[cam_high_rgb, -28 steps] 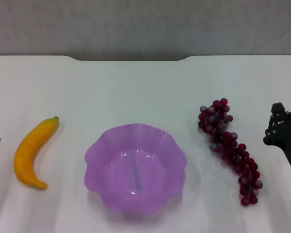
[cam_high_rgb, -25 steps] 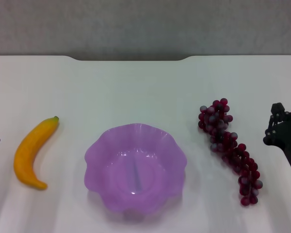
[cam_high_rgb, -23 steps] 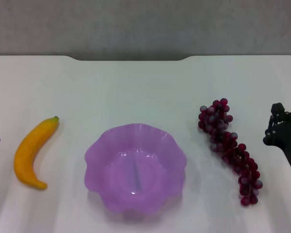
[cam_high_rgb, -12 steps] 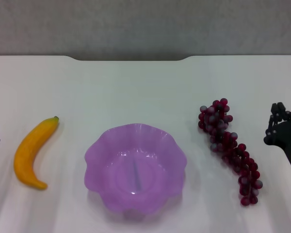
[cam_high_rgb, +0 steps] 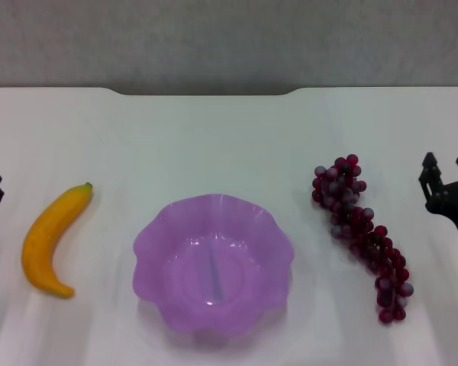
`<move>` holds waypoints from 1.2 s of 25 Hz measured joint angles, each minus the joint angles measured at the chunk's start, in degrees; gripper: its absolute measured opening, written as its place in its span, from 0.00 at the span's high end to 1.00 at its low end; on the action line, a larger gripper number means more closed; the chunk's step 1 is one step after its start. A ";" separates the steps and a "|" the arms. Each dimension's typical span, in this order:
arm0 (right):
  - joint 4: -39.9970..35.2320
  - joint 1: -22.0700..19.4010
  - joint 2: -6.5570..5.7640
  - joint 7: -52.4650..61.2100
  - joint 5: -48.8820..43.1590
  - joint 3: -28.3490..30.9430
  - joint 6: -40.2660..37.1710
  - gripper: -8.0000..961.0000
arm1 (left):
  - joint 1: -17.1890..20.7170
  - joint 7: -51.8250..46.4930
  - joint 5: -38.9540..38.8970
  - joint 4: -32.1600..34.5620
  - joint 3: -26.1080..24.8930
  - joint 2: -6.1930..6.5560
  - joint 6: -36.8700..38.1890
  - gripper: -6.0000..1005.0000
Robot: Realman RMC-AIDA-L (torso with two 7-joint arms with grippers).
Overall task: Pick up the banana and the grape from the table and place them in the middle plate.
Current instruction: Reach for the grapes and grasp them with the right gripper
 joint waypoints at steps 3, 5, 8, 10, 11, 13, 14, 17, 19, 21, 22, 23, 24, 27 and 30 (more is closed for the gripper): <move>0.02 0.85 -0.29 5.65 -0.26 2.29 6.60 0.56 | 0.25 0.06 0.02 -0.04 0.02 0.00 0.29 0.49; -0.60 0.83 -0.52 8.03 -0.57 3.76 10.36 0.46 | 0.65 0.18 -0.02 -0.24 0.02 0.00 0.71 0.41; -1.43 0.02 -0.64 9.35 -3.14 4.65 11.65 0.30 | 0.99 0.24 -0.07 -0.43 -0.25 0.00 0.93 0.29; -2.38 -1.03 -0.62 9.28 -7.36 4.91 11.33 0.23 | 1.14 0.24 -0.07 -0.43 -0.34 0.01 0.94 0.22; -2.85 -1.39 -0.63 9.28 -9.01 5.24 11.41 0.20 | 1.28 0.25 -0.07 -0.43 -0.36 0.02 0.95 0.18; -3.82 -1.78 -0.66 9.62 -11.22 6.06 12.78 0.13 | 1.39 0.26 -0.07 -0.43 -0.38 0.03 0.96 0.11; -4.29 -1.83 -0.74 9.88 -11.65 6.40 14.03 0.09 | 1.41 0.26 -0.07 -0.43 -0.38 0.04 0.97 0.11; -6.83 -1.56 -1.99 10.40 -12.18 7.71 21.06 0.08 | 1.42 0.33 -0.06 -0.43 -0.41 0.05 0.98 0.11; -8.76 -1.33 -2.80 10.38 -12.49 9.26 26.33 0.08 | 1.41 0.35 -0.06 -0.43 -0.42 0.06 0.98 0.10; -11.22 -1.36 -3.59 10.18 -13.01 11.08 31.89 0.07 | 1.41 0.35 -0.06 -0.43 -0.41 0.07 0.98 0.10; -12.84 -1.44 -4.13 10.07 -13.64 12.07 34.93 0.07 | 1.40 0.36 -0.06 -0.42 -0.42 0.07 0.98 0.10; -14.44 -1.52 -4.70 9.97 -14.60 13.04 38.12 0.06 | 1.41 0.37 -0.06 -0.43 -0.43 0.08 0.98 0.10; -15.85 -1.52 -5.02 9.95 -15.56 14.16 40.82 0.06 | 1.42 0.37 -0.06 -0.42 -0.46 0.09 0.98 0.10; -18.92 -1.39 -5.36 9.88 -19.06 17.70 48.04 0.07 | 1.44 0.37 -0.06 -0.43 -0.39 0.09 0.98 0.11; -20.20 -1.21 -5.08 9.71 -22.82 20.17 51.76 0.13 | 1.34 0.37 -0.06 -0.42 -0.11 0.09 1.00 0.11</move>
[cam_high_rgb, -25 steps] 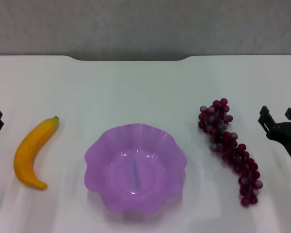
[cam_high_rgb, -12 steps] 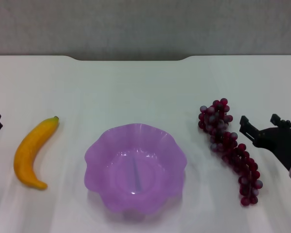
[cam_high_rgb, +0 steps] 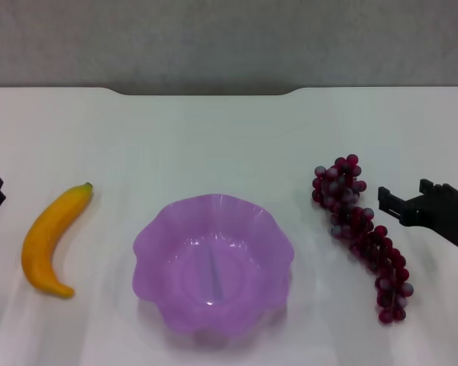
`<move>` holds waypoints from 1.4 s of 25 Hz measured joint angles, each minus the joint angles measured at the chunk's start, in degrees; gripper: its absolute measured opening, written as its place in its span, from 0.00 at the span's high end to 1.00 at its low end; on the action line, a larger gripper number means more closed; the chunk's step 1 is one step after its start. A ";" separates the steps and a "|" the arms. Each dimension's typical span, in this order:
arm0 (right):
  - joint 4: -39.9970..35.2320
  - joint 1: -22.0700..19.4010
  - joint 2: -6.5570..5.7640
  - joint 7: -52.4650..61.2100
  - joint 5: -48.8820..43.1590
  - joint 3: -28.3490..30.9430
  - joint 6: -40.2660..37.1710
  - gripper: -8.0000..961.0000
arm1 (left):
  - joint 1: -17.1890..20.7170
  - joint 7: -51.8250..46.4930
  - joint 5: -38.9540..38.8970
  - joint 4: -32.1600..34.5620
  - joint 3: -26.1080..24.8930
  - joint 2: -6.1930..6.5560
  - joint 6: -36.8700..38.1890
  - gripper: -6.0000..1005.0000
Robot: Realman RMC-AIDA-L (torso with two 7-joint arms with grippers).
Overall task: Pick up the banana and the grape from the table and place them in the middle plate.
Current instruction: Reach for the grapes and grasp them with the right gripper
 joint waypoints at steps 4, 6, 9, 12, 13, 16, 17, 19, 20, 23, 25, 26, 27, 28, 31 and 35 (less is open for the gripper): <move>-0.25 0.80 0.25 -0.08 -2.70 0.61 1.62 0.18 | -0.01 -0.05 0.00 -0.02 0.00 0.00 0.24 0.11; 0.28 1.74 0.26 -0.08 -2.82 0.62 2.54 0.18 | 0.07 -0.15 0.00 -0.05 -0.07 0.00 0.60 0.11; 2.01 3.58 0.43 -0.09 -2.90 0.63 4.11 0.17 | 0.11 -0.25 0.00 -0.09 -0.10 0.00 1.27 0.11; 5.58 5.74 1.87 -1.10 -2.97 0.65 4.65 0.17 | 0.12 -0.37 0.00 -0.09 -0.01 0.00 1.59 0.11; 6.89 6.48 2.44 -1.70 -2.97 0.72 4.71 0.17 | 0.12 -0.40 0.00 -0.09 0.00 0.00 1.61 0.11; 10.10 8.51 3.94 -3.24 -3.01 0.77 4.97 0.17 | 0.14 -0.41 0.00 -0.09 0.01 0.00 1.65 0.11; 10.96 9.17 4.28 -3.68 -3.00 0.78 5.24 0.17 | 0.15 -0.42 0.00 -0.09 0.02 0.00 1.66 0.11; 12.32 10.27 4.71 -4.27 -2.94 0.77 6.10 0.17 | 0.15 -0.44 0.04 -0.09 0.06 0.00 1.71 0.11; 12.86 10.72 4.81 -4.45 -2.85 0.72 6.48 0.17 | 0.14 -0.46 0.11 -0.09 0.10 0.00 1.73 0.11; 13.91 11.28 4.87 -4.54 -2.71 0.35 6.94 0.17 | 0.10 -0.50 0.20 -0.09 0.15 -0.04 1.75 0.11; 14.18 11.32 4.87 -4.55 -2.65 0.17 7.07 0.17 | 0.10 -0.51 0.19 -0.09 0.15 -0.08 1.75 0.11; 14.36 11.33 4.87 -4.56 -2.62 0.09 7.18 0.17 | 0.10 -0.51 0.19 -0.09 0.15 -0.08 1.76 0.11; 14.54 11.33 4.87 -4.56 -2.59 0.04 7.40 0.17 | 0.11 -0.52 0.15 -0.09 0.15 -0.09 1.77 0.11; 14.69 11.34 4.86 -4.56 -2.58 0.04 7.79 0.17 | 0.13 -0.52 0.11 -0.09 0.15 -0.09 1.80 0.11; 14.84 11.35 4.86 -4.56 -2.56 0.05 8.52 0.17 | 0.15 -0.53 0.07 -0.09 0.15 -0.09 1.82 0.11; 14.99 11.26 4.91 -4.56 -2.56 0.02 8.61 0.17 | 0.10 -0.53 0.13 -0.15 0.13 -0.10 1.83 0.11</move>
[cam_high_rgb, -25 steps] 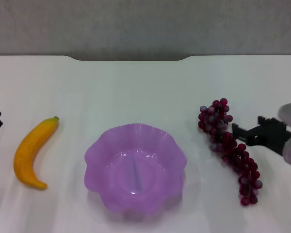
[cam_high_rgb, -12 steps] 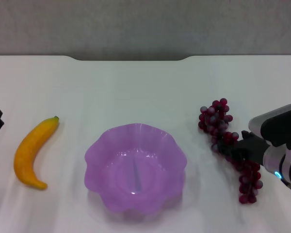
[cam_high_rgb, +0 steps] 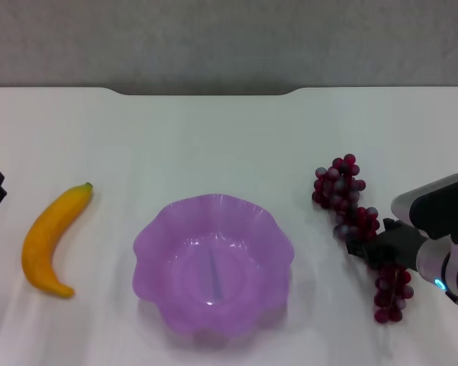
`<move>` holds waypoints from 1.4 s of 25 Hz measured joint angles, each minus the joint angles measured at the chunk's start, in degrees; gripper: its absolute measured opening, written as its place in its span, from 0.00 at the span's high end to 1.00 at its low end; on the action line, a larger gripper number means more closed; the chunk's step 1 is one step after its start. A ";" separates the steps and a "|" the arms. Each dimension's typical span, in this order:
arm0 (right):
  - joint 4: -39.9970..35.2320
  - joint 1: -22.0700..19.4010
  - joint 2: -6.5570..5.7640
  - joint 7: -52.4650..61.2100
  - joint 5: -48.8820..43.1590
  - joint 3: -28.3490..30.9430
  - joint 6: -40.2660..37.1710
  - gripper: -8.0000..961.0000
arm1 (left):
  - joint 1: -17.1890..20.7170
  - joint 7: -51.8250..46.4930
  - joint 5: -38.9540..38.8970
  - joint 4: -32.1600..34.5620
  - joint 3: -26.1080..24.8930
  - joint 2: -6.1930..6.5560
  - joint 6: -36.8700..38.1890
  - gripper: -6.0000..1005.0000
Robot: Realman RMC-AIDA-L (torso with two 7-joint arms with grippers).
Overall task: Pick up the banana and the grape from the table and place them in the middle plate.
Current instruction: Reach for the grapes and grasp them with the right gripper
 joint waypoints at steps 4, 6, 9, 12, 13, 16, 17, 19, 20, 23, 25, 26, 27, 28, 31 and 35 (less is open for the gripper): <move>0.60 0.04 0.02 0.00 0.00 -0.12 0.42 0.17 | -0.02 0.00 0.05 -0.02 0.00 0.00 0.00 0.11; 0.96 0.11 0.05 0.00 0.00 -0.16 0.77 0.17 | -0.03 0.00 0.05 -0.03 0.00 0.00 0.00 0.11; 1.33 0.15 0.18 0.00 0.00 -0.19 1.03 0.17 | -0.04 0.00 0.00 -0.03 0.00 0.00 0.00 0.11; 1.35 0.15 0.22 0.00 0.00 -0.21 1.23 0.17 | 0.01 0.08 -0.11 -0.03 -0.21 -0.03 0.28 0.11; 1.35 0.15 0.22 0.00 0.00 -0.21 1.22 0.17 | 0.04 0.11 -0.11 -0.02 -0.27 -0.06 0.36 0.11; 1.35 0.15 0.22 0.08 0.00 -0.19 1.19 0.17 | 0.08 0.11 -0.13 -0.03 -0.27 -0.08 0.38 0.11; 1.35 0.15 0.21 0.09 0.00 -0.14 1.19 0.17 | 0.09 0.12 -0.13 -0.03 -0.30 -0.09 0.39 0.11; 1.31 0.06 0.21 0.21 0.00 0.06 1.07 0.17 | 0.11 0.13 -0.13 -0.03 -0.32 -0.09 0.40 0.11; 1.18 -0.02 0.21 0.29 0.00 0.18 1.02 0.19 | 0.14 0.13 -0.13 -0.03 -0.33 -0.09 0.41 0.11; 0.90 -0.22 0.21 0.56 0.00 0.59 0.93 0.22 | 0.27 0.10 -0.13 -0.03 -0.40 -0.09 0.43 0.11; 0.87 -0.25 0.21 0.66 0.01 1.07 0.90 0.31 | 0.28 0.09 -0.13 -0.03 -0.42 -0.09 0.44 0.11; 0.87 -0.25 0.21 0.66 0.01 1.07 0.90 0.38 | 0.29 0.09 -0.13 -0.03 -0.43 -0.09 0.44 0.11; 0.87 -0.27 0.21 0.66 0.03 1.22 0.89 0.45 | 0.30 0.09 -0.13 -0.03 -0.44 -0.09 0.44 0.11; 0.86 -0.30 0.21 0.67 0.06 1.29 0.88 0.46 | 0.30 0.09 -0.13 -0.02 -0.44 -0.08 0.44 0.11; 0.95 -0.35 0.21 0.68 0.08 1.83 0.89 0.49 | 0.31 0.09 -0.13 -0.03 -0.44 -0.05 0.44 0.11; 1.22 -0.33 0.21 0.70 0.09 2.49 1.03 0.53 | 0.31 0.09 -0.13 -0.02 -0.44 -0.02 0.44 0.11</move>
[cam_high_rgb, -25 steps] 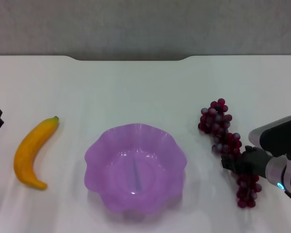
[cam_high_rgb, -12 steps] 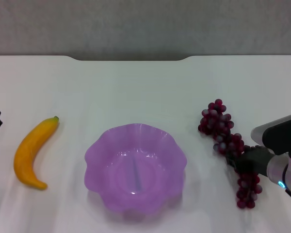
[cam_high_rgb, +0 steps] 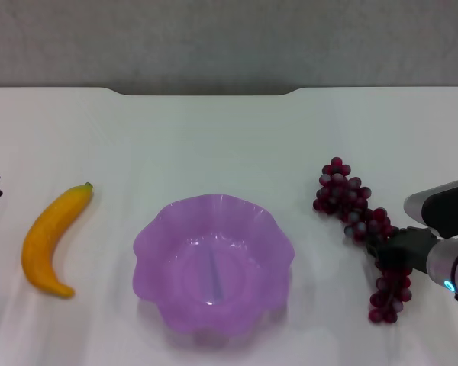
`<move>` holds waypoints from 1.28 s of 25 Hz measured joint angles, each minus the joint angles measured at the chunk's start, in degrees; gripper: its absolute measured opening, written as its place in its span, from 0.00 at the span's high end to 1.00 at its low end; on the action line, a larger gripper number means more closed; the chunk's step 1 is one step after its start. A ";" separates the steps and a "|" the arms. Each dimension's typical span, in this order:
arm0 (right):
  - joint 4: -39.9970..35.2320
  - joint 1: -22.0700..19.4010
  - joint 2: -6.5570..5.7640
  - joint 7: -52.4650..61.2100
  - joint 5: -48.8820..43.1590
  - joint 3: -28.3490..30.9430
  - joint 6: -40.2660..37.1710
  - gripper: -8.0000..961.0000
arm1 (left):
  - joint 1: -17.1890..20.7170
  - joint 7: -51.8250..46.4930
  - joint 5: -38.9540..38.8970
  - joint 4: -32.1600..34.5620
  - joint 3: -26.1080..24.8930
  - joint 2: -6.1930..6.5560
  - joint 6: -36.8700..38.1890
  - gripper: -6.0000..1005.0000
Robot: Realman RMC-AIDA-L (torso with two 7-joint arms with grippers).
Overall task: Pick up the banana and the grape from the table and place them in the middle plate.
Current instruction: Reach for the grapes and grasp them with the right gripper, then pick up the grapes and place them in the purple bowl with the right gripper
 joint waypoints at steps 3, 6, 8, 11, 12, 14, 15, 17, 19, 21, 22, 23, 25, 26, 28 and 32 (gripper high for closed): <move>0.02 -0.02 0.00 0.01 0.00 0.19 0.12 0.55 | 0.00 0.00 0.00 0.00 0.00 0.01 0.00 0.11; 0.03 0.02 0.00 -0.16 0.00 0.20 0.17 0.57 | 0.00 0.00 0.00 0.00 0.00 0.02 0.00 0.11; -0.03 0.09 0.00 -0.22 0.00 0.20 0.19 0.58 | 0.00 0.00 0.00 0.00 0.00 0.02 0.00 0.11; -0.27 0.11 0.00 -0.18 0.00 0.21 0.18 0.59 | 0.00 0.00 0.00 0.00 0.00 0.03 0.00 0.11; -0.37 0.11 0.00 -0.16 0.00 0.22 0.08 0.60 | 0.02 0.00 0.00 0.00 0.00 0.02 0.00 0.11; -0.57 0.11 0.00 -0.05 0.00 0.29 -0.42 0.61 | 0.09 0.00 0.00 0.00 0.00 0.02 0.00 0.11; -0.86 0.05 0.00 -0.05 0.00 0.49 -0.62 0.61 | 0.14 0.00 0.00 0.00 0.00 0.02 -0.01 0.11; -1.48 -0.16 0.00 -0.06 0.00 0.98 -0.84 0.63 | 0.18 0.00 0.00 0.00 0.00 0.03 0.00 0.11; -1.96 -0.37 0.00 -0.23 0.00 1.64 -0.99 0.64 | 0.24 -0.01 0.00 0.00 0.00 0.03 -0.01 0.11; -2.12 -0.40 0.00 -0.25 0.00 2.10 -1.34 0.65 | 0.37 -0.04 0.00 0.00 0.00 0.03 -0.01 0.11; -2.29 -0.42 0.00 -0.27 -0.01 2.39 -1.58 0.65 | 0.40 -0.06 0.00 0.00 0.00 0.03 -0.01 0.11; -2.72 -0.53 -0.02 -0.30 -0.09 2.78 -1.73 0.66 | 0.44 -0.07 0.00 0.00 0.00 0.03 -0.01 0.11; -4.09 -0.94 -0.14 -0.51 -0.34 3.71 -2.04 0.66 | 0.52 -0.09 0.00 0.00 -0.03 0.03 -0.01 0.11; -5.00 -1.33 -0.18 -0.83 -0.43 4.32 -2.14 0.67 | 0.54 -0.09 0.00 0.00 -0.05 0.05 -0.01 0.11; -7.25 -2.38 -0.26 -2.08 -0.52 6.10 -2.36 0.68 | 0.54 -0.08 0.00 0.00 -0.09 0.06 -0.01 0.11; -12.51 -4.98 -0.11 -5.78 -0.54 9.70 -2.41 0.70 | 0.54 0.14 0.00 0.00 -0.09 0.07 -0.01 0.11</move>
